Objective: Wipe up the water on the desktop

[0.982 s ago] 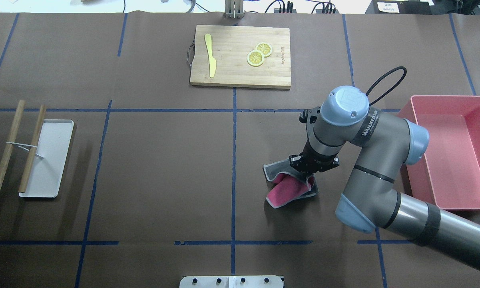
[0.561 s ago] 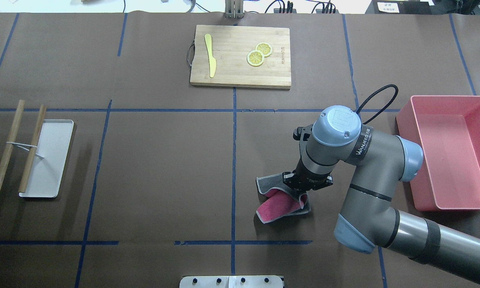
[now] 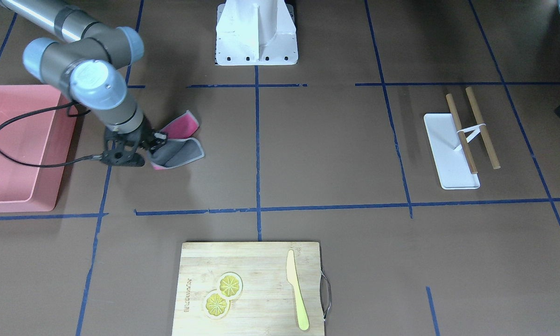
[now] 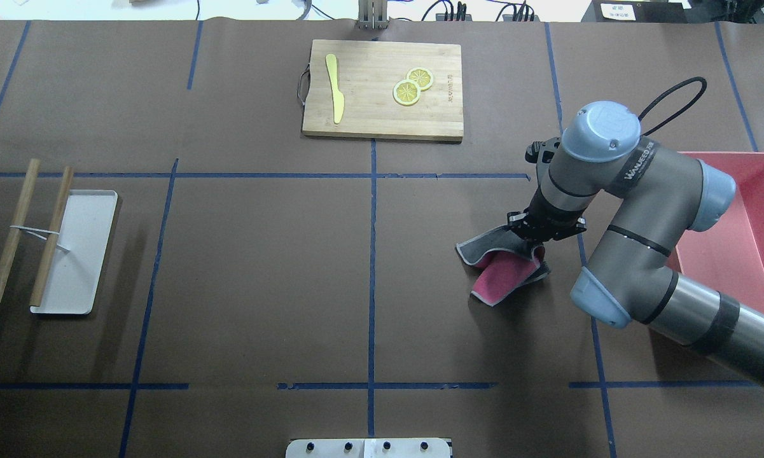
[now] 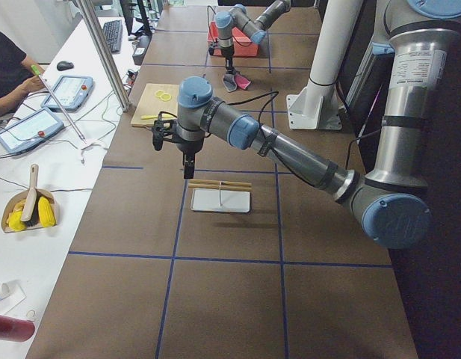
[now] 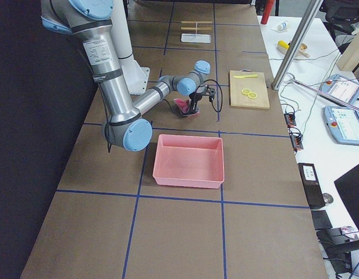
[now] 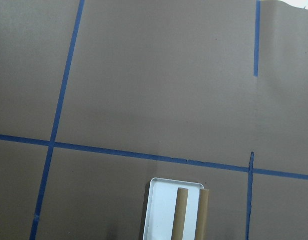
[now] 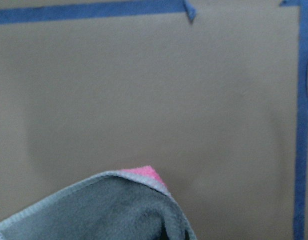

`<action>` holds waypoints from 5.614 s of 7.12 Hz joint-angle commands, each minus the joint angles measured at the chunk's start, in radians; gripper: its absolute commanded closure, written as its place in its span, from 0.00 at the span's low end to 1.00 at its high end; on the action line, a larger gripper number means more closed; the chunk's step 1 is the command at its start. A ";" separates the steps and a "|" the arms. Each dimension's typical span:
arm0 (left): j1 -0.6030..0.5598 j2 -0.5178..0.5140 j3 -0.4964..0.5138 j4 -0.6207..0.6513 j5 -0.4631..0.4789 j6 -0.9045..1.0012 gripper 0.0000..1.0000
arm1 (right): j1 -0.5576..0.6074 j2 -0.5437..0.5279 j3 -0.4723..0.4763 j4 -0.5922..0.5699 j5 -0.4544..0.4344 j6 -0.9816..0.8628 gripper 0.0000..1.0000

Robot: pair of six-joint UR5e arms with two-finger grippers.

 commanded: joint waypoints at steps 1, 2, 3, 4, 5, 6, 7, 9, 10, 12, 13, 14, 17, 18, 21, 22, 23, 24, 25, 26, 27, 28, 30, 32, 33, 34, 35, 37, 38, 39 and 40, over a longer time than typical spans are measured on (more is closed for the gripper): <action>0.000 0.001 -0.005 0.001 -0.002 -0.002 0.00 | 0.094 0.007 -0.039 -0.003 0.004 -0.087 1.00; 0.000 0.002 -0.005 0.001 0.000 -0.002 0.00 | 0.127 0.009 -0.033 -0.003 0.051 -0.088 1.00; 0.000 0.004 -0.002 0.001 0.000 -0.002 0.00 | 0.182 0.000 -0.011 -0.013 0.091 -0.097 1.00; 0.000 0.010 -0.002 0.001 0.000 0.000 0.00 | 0.213 -0.002 0.063 -0.108 0.093 -0.142 1.00; 0.000 0.014 -0.002 0.000 0.000 0.000 0.00 | 0.252 0.007 0.181 -0.306 0.089 -0.251 1.00; 0.000 0.016 0.001 -0.002 0.000 0.000 0.00 | 0.312 0.012 0.308 -0.501 0.084 -0.395 1.00; 0.000 0.016 0.001 -0.002 0.000 0.000 0.00 | 0.399 0.015 0.386 -0.629 0.083 -0.501 1.00; -0.003 0.017 0.006 -0.003 0.001 0.003 0.00 | 0.560 -0.013 0.466 -0.800 0.092 -0.724 1.00; -0.005 0.019 0.009 0.000 0.001 0.006 0.00 | 0.613 -0.043 0.465 -0.844 0.092 -0.859 1.00; -0.027 0.080 0.007 0.004 0.001 0.128 0.00 | 0.638 -0.141 0.455 -0.827 0.093 -0.985 1.00; -0.049 0.118 0.010 0.006 0.001 0.189 0.00 | 0.638 -0.148 0.433 -0.819 0.104 -0.986 1.00; -0.072 0.138 0.053 0.004 0.001 0.254 0.00 | 0.638 -0.168 0.419 -0.804 0.122 -0.990 1.00; -0.139 0.143 0.226 0.006 0.001 0.545 0.00 | 0.636 -0.168 0.389 -0.784 0.122 -1.034 0.27; -0.153 0.142 0.263 0.004 0.001 0.582 0.00 | 0.638 -0.169 0.391 -0.785 0.124 -1.059 0.00; -0.179 0.165 0.271 0.006 -0.006 0.606 0.00 | 0.653 -0.184 0.388 -0.750 0.173 -1.059 0.00; -0.181 0.165 0.274 0.007 -0.005 0.606 0.00 | 0.682 -0.239 0.386 -0.669 0.231 -1.061 0.00; -0.181 0.166 0.283 0.008 -0.009 0.606 0.00 | 0.728 -0.310 0.359 -0.515 0.300 -1.059 0.00; -0.179 0.168 0.302 0.014 -0.011 0.606 0.00 | 0.771 -0.351 0.299 -0.403 0.364 -1.058 0.00; -0.181 0.175 0.328 0.009 -0.014 0.612 0.00 | 0.785 -0.369 0.255 -0.330 0.378 -1.058 0.00; -0.178 0.188 0.337 0.004 -0.015 0.613 0.00 | 0.800 -0.369 0.238 -0.316 0.379 -1.052 0.00; -0.176 0.185 0.335 0.004 -0.015 0.604 0.00 | 0.802 -0.372 0.206 -0.314 0.377 -1.035 0.00; -0.172 0.166 0.367 0.001 -0.015 0.600 0.00 | 0.802 -0.363 0.164 -0.311 0.377 -1.035 0.00; -0.173 0.100 0.456 -0.002 -0.015 0.607 0.00 | 0.816 -0.337 0.152 -0.303 0.374 -1.036 0.00; -0.175 0.102 0.435 0.000 -0.017 0.603 0.00 | 0.846 -0.346 0.089 -0.303 0.373 -1.042 0.00; -0.176 0.106 0.426 0.001 -0.017 0.601 0.00 | 0.852 -0.359 0.043 -0.224 0.371 -1.046 0.00; -0.178 0.114 0.417 0.000 -0.017 0.601 0.00 | 0.859 -0.359 -0.006 -0.119 0.368 -1.038 0.00; -0.179 0.119 0.411 0.000 -0.017 0.601 0.00 | 0.859 -0.369 -0.012 -0.107 0.362 -1.039 0.00; -0.181 0.120 0.397 0.001 -0.017 0.601 0.00 | 0.863 -0.399 -0.028 -0.060 0.297 -1.041 0.00; -0.181 0.120 0.389 0.004 -0.017 0.600 0.00 | 0.872 -0.424 -0.029 -0.023 0.297 -1.041 0.00; -0.181 0.120 0.389 0.004 -0.017 0.600 0.00 | 0.894 -0.427 -0.028 -0.023 0.300 -1.036 0.00; -0.181 0.120 0.391 0.003 -0.017 0.600 0.00 | 0.900 -0.444 -0.031 -0.023 0.305 -1.036 0.00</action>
